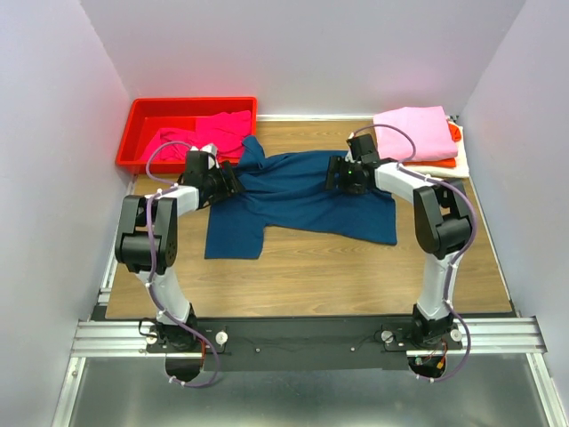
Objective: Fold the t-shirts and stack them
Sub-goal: Flatten the tshirt out
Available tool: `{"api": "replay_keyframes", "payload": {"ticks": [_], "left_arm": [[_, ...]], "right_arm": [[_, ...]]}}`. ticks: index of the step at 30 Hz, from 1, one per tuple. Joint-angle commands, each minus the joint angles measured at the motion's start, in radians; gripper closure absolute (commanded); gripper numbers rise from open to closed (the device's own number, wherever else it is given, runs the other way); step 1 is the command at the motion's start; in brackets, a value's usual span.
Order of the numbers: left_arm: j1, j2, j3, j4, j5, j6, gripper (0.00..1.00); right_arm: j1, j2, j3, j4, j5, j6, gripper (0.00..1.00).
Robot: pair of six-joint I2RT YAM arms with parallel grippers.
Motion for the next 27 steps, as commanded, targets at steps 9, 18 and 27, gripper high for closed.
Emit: {"api": "replay_keyframes", "payload": {"ticks": [9, 18, 27], "left_arm": [[0.017, -0.069, 0.062, -0.109, -0.056, 0.031, 0.23], [0.007, -0.399, -0.139, -0.442, -0.449, -0.043, 0.22], [0.007, -0.476, -0.199, -0.622, -0.477, -0.066, 0.31]], "right_arm": [[-0.003, 0.083, 0.134, -0.032, 0.016, -0.019, 0.13], [-0.005, -0.025, 0.114, -0.038, 0.046, 0.004, 0.12], [-0.014, -0.192, -0.087, -0.050, 0.080, 0.081, 0.12]]}}
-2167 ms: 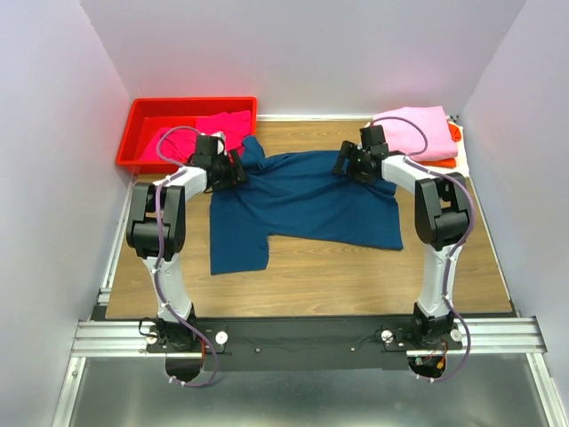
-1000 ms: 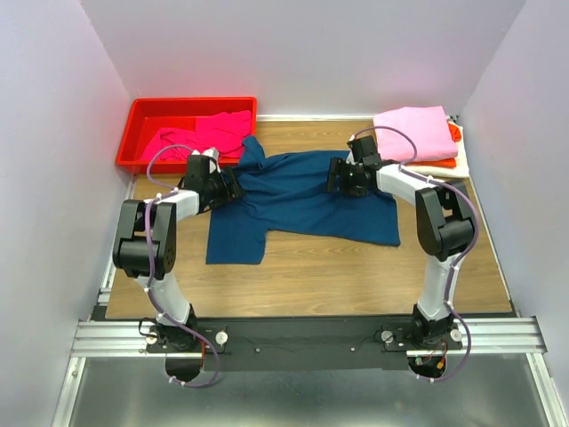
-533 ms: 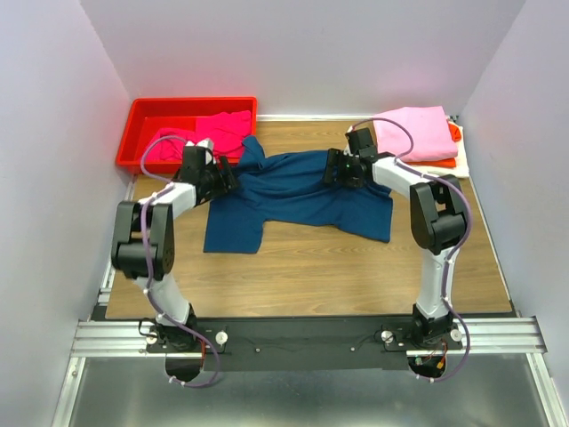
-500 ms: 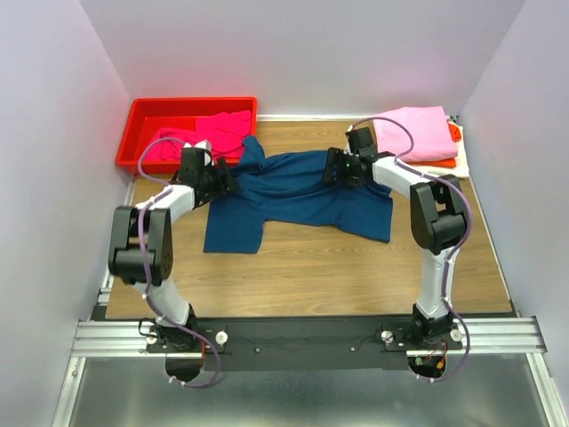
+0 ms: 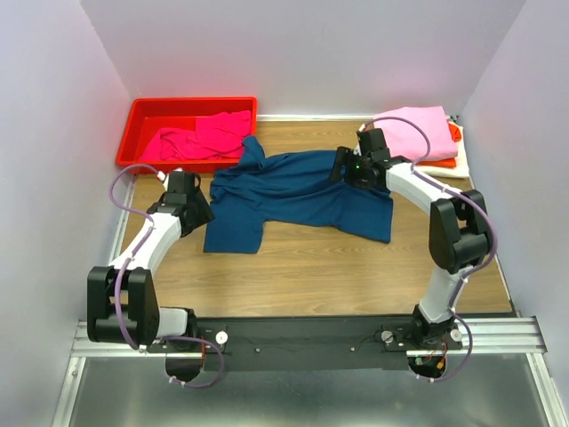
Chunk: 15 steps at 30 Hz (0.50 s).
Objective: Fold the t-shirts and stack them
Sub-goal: Flatten the tshirt out
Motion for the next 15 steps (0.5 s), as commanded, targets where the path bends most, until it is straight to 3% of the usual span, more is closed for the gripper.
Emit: {"api": "replay_keyframes", "payload": {"ticks": [1, 9, 15], "left_arm": [[-0.003, 0.041, -0.038, -0.116, -0.026, -0.015, 0.31], [-0.005, 0.085, -0.061, -0.152, 0.043, -0.013, 0.48], [-0.005, 0.118, -0.064, -0.141, 0.069, -0.002, 0.51]], "right_arm": [[-0.016, -0.073, -0.104, -0.024, 0.053, 0.050, 0.12], [-0.030, -0.142, -0.189, -0.026, 0.090, 0.067, 0.11], [-0.036, -0.150, -0.218, -0.026, 0.101, 0.075, 0.11]]}}
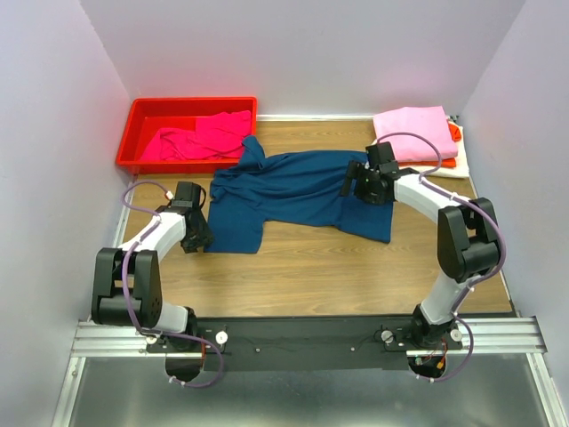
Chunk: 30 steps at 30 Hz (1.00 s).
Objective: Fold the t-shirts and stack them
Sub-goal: Flatten the tshirt out
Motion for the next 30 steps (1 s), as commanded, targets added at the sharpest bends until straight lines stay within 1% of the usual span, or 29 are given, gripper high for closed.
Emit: {"api": "replay_keyframes", "payload": {"ticks": [1, 3, 5, 8, 9, 10, 11, 12, 13, 15, 18, 21, 23, 24, 26, 27, 30], "left_arm": [[-0.006, 0.023, 0.000, -0.015, 0.034, 0.005, 0.52], [-0.010, 0.029, -0.002, -0.012, 0.043, 0.013, 0.56], [-0.017, 0.043, -0.002, -0.009, 0.055, 0.017, 0.56], [-0.033, 0.071, -0.002, -0.006, 0.061, 0.028, 0.63], [-0.035, 0.077, -0.002, -0.005, 0.069, 0.029, 0.74], [-0.040, 0.088, -0.002, -0.003, 0.081, 0.039, 0.81], [-0.041, 0.095, -0.002, -0.002, 0.087, 0.043, 0.84], [-0.041, 0.102, -0.002, 0.001, 0.090, 0.045, 0.93], [-0.043, 0.109, 0.000, 0.005, 0.094, 0.049, 1.00], [-0.043, 0.114, 0.000, 0.006, 0.103, 0.057, 1.00], [-0.044, 0.103, -0.002, 0.018, 0.104, 0.059, 1.00], [-0.044, 0.105, 0.000, 0.024, 0.104, 0.065, 1.00], [-0.044, 0.103, 0.000, 0.024, 0.104, 0.068, 1.00], [-0.044, 0.102, 0.000, 0.024, 0.104, 0.069, 1.00], [-0.044, 0.089, 0.000, 0.026, 0.104, 0.069, 1.00], [-0.044, 0.082, 0.000, 0.028, 0.104, 0.069, 1.00], [-0.044, 0.080, 0.000, 0.029, 0.132, 0.069, 1.00]], "right_arm": [[-0.007, -0.045, -0.038, -0.010, 0.039, 0.025, 0.11], [-0.012, -0.054, -0.056, -0.010, 0.072, 0.030, 0.11], [-0.023, -0.068, -0.067, -0.010, 0.087, 0.036, 0.10], [-0.044, -0.081, -0.092, -0.011, 0.102, 0.045, 0.10], [-0.059, -0.094, -0.099, -0.011, 0.105, 0.050, 0.10], [-0.067, -0.103, -0.118, -0.013, 0.110, 0.056, 0.10], [-0.075, -0.111, -0.130, -0.015, 0.113, 0.059, 0.10], [-0.081, -0.122, -0.141, -0.016, 0.115, 0.060, 0.10], [-0.096, -0.140, -0.153, -0.034, 0.127, 0.066, 0.09], [-0.113, -0.157, -0.179, -0.070, 0.138, 0.083, 0.09], [-0.144, -0.192, -0.205, -0.188, 0.170, 0.117, 0.09], [-0.153, -0.238, -0.215, -0.254, 0.220, 0.122, 0.10], [-0.159, -0.240, -0.219, -0.278, 0.214, 0.120, 0.12], [-0.159, -0.242, -0.227, -0.289, 0.208, 0.119, 0.17], [-0.161, -0.237, -0.233, -0.294, 0.199, 0.120, 0.22], [-0.162, -0.226, -0.233, -0.295, 0.199, 0.120, 0.27], [-0.162, -0.197, -0.227, -0.298, 0.185, 0.120, 0.33]]}}
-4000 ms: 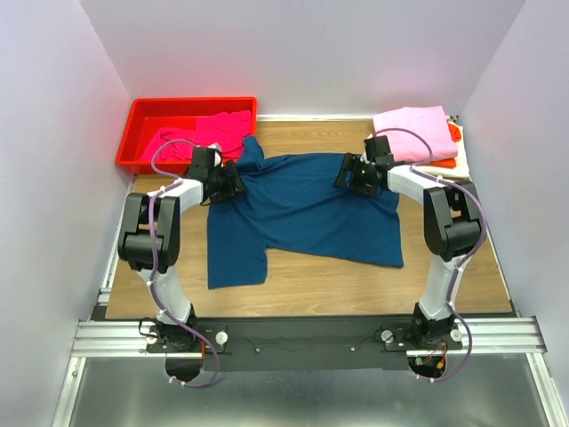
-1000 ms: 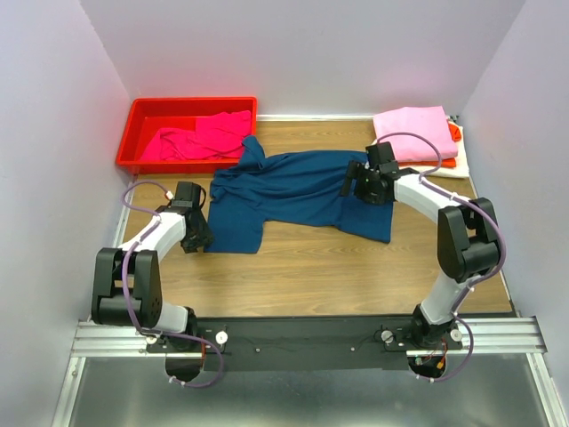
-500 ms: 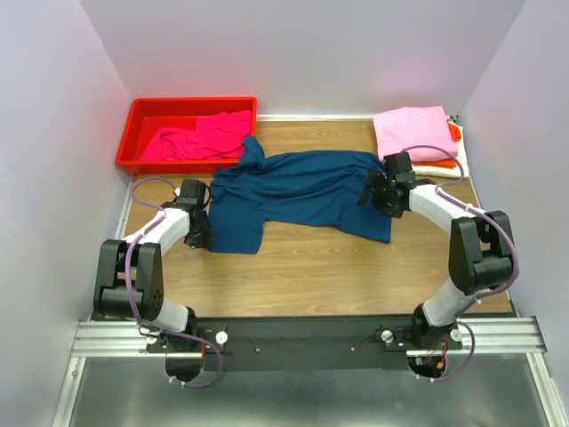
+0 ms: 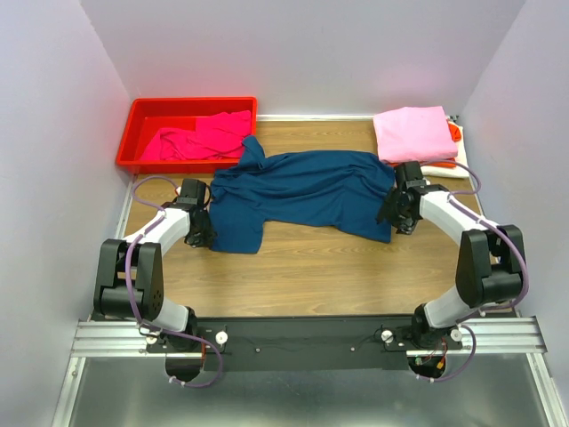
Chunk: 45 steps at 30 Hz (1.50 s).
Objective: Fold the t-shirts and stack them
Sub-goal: Flatten the tshirt out
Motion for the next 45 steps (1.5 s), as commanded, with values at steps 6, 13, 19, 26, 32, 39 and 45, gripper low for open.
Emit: {"api": "replay_keyframes", "payload": {"ticks": [6, 13, 19, 26, 32, 39, 45], "left_arm": [[-0.010, 0.014, -0.029, 0.002, 0.054, 0.012, 1.00], [-0.010, 0.017, -0.028, 0.005, 0.062, 0.017, 1.00], [-0.010, 0.005, -0.026, 0.002, 0.056, 0.017, 1.00], [-0.010, 0.005, -0.026, 0.007, 0.061, 0.017, 1.00], [-0.010, -0.069, 0.001, 0.018, 0.077, 0.011, 1.00], [-0.008, -0.240, 0.096, -0.027, 0.055, -0.083, 1.00], [-0.008, -0.434, 0.096, -0.073, 0.036, -0.169, 1.00]], "right_arm": [[-0.009, 0.043, -0.006, -0.071, -0.026, 0.007, 0.47], [-0.009, 0.069, -0.022, -0.083, -0.046, -0.001, 0.56], [-0.009, 0.097, -0.023, -0.088, -0.065, -0.008, 0.59], [-0.009, 0.126, -0.045, -0.091, -0.071, -0.018, 0.75], [-0.009, 0.109, -0.031, -0.131, -0.086, -0.042, 0.96], [-0.007, 0.043, -0.026, -0.243, -0.212, -0.061, 1.00], [-0.006, -0.012, -0.026, -0.365, -0.201, -0.084, 1.00]]}}
